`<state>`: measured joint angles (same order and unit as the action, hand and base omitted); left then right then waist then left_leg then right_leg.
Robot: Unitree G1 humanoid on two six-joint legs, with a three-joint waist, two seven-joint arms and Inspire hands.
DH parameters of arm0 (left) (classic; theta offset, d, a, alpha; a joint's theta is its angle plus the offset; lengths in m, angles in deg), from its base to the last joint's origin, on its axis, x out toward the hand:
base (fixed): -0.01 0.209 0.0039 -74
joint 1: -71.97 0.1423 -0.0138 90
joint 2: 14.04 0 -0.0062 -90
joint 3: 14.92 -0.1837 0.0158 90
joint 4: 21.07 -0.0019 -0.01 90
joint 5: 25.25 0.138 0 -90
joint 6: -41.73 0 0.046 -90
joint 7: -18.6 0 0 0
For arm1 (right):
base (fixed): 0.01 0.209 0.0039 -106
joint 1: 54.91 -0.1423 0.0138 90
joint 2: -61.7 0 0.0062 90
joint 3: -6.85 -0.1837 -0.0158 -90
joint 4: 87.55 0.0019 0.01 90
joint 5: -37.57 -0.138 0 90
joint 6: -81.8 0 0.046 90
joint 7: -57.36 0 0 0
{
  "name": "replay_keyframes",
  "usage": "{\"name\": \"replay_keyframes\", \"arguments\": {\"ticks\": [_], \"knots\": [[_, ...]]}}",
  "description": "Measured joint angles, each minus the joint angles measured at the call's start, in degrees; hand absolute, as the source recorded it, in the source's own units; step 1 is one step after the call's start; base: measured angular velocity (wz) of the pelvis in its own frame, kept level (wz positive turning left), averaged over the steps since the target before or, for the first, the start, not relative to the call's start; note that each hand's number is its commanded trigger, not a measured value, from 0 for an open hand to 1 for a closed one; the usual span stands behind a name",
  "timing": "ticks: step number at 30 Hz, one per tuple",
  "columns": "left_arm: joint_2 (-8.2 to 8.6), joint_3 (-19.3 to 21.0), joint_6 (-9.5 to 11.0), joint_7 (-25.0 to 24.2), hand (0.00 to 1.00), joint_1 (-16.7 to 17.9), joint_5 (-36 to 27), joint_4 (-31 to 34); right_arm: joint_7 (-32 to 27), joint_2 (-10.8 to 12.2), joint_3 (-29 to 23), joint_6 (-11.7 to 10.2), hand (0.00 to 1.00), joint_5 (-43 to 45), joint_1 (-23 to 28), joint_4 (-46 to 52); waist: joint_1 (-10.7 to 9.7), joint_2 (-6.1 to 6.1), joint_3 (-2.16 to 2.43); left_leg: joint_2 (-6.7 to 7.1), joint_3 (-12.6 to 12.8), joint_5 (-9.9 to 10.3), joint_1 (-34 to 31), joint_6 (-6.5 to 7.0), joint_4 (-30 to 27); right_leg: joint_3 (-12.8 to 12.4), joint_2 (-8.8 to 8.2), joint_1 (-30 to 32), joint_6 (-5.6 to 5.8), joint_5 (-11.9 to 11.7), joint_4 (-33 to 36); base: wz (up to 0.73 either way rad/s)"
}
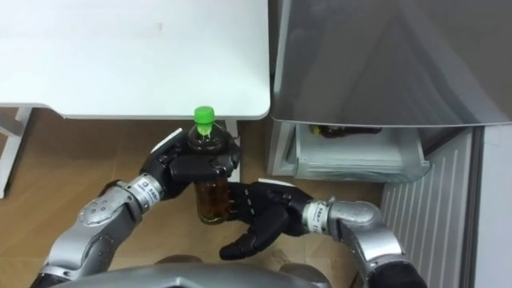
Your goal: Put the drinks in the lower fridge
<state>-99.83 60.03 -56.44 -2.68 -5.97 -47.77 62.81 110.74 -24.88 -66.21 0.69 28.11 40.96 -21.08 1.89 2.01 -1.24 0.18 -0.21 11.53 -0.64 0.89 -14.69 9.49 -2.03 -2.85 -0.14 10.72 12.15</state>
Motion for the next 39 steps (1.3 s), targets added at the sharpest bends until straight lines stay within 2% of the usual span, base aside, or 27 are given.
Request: {"name": "replay_keyframes", "arguments": {"ticks": [4,9,16,22,23,24,25,26,27,33,39], "knots": [[-0.19,-1.0,0.0,-0.7,1.00,0.0,-0.6,0.0,-0.1,-1.0,1.1,0.0,0.00,-3.0,0.3,0.0,0.0,-0.22,0.29,0.00,0.0,0.0,0.1,0.00,0.0,-0.1,0.00,-0.1,-0.02,0.0,0.0,0.00],[-0.43,-2.0,0.0,-0.9,1.00,0.0,-0.9,-0.2,-1.0,-1.4,2.1,0.0,0.00,-4.6,0.4,0.0,0.0,-0.25,0.33,-0.07,0.0,0.0,0.3,-0.01,0.0,-0.7,0.09,-0.2,-0.02,0.0,0.3,0.00],[-0.61,-2.3,0.0,-2.0,1.00,-0.1,-4.7,-2.9,-1.9,-1.4,2.3,0.1,0.00,-6.7,1.3,0.0,-0.2,-0.41,0.35,0.30,0.0,0.0,0.1,0.00,-0.4,-0.9,0.08,0.0,-0.03,0.0,0.5,0.00],[-2.16,-4.0,0.0,-2.0,1.00,-0.5,-5.0,-2.9,-2.2,-2.1,3.7,0.1,0.00,-7.4,1.5,0.0,-0.2,-0.68,0.47,0.37,-0.1,0.1,0.0,0.03,-0.8,-0.9,0.05,0.0,-0.05,0.1,0.5,0.00],[-2.31,-4.1,0.0,-2.0,1.00,-0.5,-5.0,-2.9,-2.3,-2.3,3.9,0.1,0.17,-7.8,1.5,-0.1,-0.2,-0.70,0.48,0.37,-0.1,0.1,0.0,0.03,-0.8,-0.9,0.05,0.0,-0.05,0.1,0.5,0.00],[-2.48,-4.3,0.0,-2.3,1.00,-0.6,-5.0,-2.9,-2.5,-2.7,4.4,0.1,0.63,-8.6,1.5,-0.1,-0.2,-0.75,0.52,0.37,0.0,0.1,0.0,0.03,-0.8,-0.9,0.05,0.0,-0.05,0.1,0.5,0.00],[-2.50,-4.3,0.0,-2.5,1.00,-0.6,-5.1,-2.9,-2.5,-2.8,4.4,0.1,0.82,-9.0,1.6,-0.1,-0.2,-0.83,0.56,0.37,0.0,0.1,0.0,0.04,-0.8,-0.9,0.05,0.0,-0.05,0.1,0.5,0.00],[-2.53,-4.3,0.0,-2.5,1.00,-0.6,-5.3,-2.9,-2.5,-2.9,4.4,0.1,0.93,-9.1,1.6,-0.1,-0.2,-0.87,0.59,0.37,0.0,0.1,0.0,0.04,-0.8,-0.9,0.05,0.0,-0.05,0.1,0.5,0.00],[-2.69,-4.3,0.0,-2.8,1.00,-0.6,-5.8,-3.0,-2.5,-3.0,4.4,0.1,1.00,-9.4,1.6,-0.1,-0.2,-0.96,0.63,0.37,0.0,0.1,0.0,0.03,-0.8,-0.9,0.05,0.0,-0.04,0.1,0.5,0.00],[-2.76,-5.9,0.0,-4.9,1.00,-0.6,-9.1,-2.9,-6.6,-3.8,4.1,0.6,1.00,-9.5,1.6,-0.1,-0.1,-1.12,0.70,0.40,0.0,0.1,0.1,0.04,-0.7,-0.9,0.01,0.0,-0.01,0.1,0.6,0.00],[-3.00,-7.1,0.0,-5.4,1.00,-0.6,-10.6,-3.0,-7.0,-4.9,4.3,0.7,1.00,-10.2,2.1,-0.1,-0.1,-1.02,0.62,0.39,0.0,0.1,0.2,0.04,-0.6,-1.0,0.02,0.0,-0.02,0.1,0.6,0.00]]}}
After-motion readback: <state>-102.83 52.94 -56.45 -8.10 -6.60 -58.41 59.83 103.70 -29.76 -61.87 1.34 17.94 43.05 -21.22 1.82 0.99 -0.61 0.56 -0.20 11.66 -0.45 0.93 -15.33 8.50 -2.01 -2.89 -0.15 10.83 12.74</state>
